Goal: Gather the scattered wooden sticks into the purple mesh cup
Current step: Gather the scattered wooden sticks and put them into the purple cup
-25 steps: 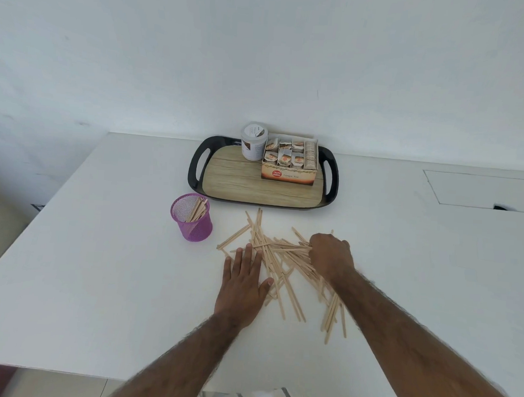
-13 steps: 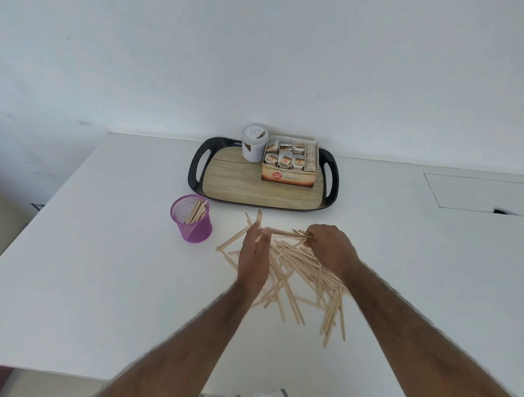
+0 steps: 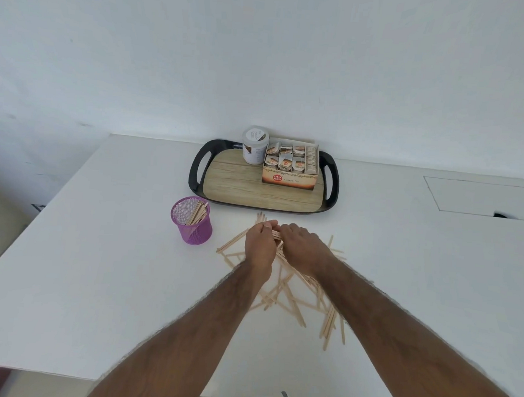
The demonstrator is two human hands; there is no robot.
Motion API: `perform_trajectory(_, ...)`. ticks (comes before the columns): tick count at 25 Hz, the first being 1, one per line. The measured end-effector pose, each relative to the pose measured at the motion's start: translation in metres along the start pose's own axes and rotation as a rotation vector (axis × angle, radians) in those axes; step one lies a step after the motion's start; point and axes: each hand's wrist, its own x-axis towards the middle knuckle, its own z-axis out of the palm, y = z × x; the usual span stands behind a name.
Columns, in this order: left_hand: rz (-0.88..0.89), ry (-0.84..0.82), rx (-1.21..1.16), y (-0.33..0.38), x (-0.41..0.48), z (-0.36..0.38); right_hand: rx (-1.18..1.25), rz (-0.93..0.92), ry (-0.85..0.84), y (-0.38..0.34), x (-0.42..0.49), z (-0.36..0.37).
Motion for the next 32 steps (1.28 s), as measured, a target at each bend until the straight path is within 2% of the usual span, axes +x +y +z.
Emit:
perform_trajectory(3,0.037,-0.001,0.043,0.004,0.001,-0.001,-0.122,0.006,0.046,-0.001,0.007,-0.003)
perform_trajectory(6,0.054,-0.027,-0.013,0.009,0.001,-0.001,-0.213,0.019,0.088,0.004,0.01,-0.005)
perform_trajectory(8,0.017,-0.044,-0.102,0.011,0.003,-0.003,-0.132,0.037,0.128,0.011,0.011,-0.005)
perform_trajectory(13,-0.111,-0.075,-0.178,-0.002,0.001,-0.016,0.262,0.14,0.256,0.021,0.015,-0.017)
perform_trajectory(16,-0.155,-0.118,-0.187,-0.004,-0.007,-0.016,0.157,0.082,0.306,0.016,0.015,-0.024)
perform_trajectory(20,-0.195,-0.262,0.151,0.015,-0.02,-0.017,-0.213,0.11,0.254,0.014,0.013,-0.024)
perform_trajectory(25,-0.157,-0.514,0.528,0.032,-0.027,-0.03,-0.349,0.148,0.177,0.023,0.003,-0.02)
perform_trajectory(27,-0.078,-0.483,0.588,0.035,-0.022,-0.037,-0.355,0.133,0.173,0.031,0.004,-0.017)
perform_trajectory(29,-0.022,-0.375,0.586,0.037,-0.016,-0.042,-0.176,0.234,0.189,0.038,0.006,-0.019)
perform_trajectory(30,-0.004,-0.324,0.566,0.037,-0.014,-0.045,0.027,0.327,0.184,0.04,0.007,-0.022)
perform_trajectory(32,0.022,-0.275,0.536,0.035,-0.013,-0.044,0.663,0.475,0.195,0.04,0.008,-0.026)
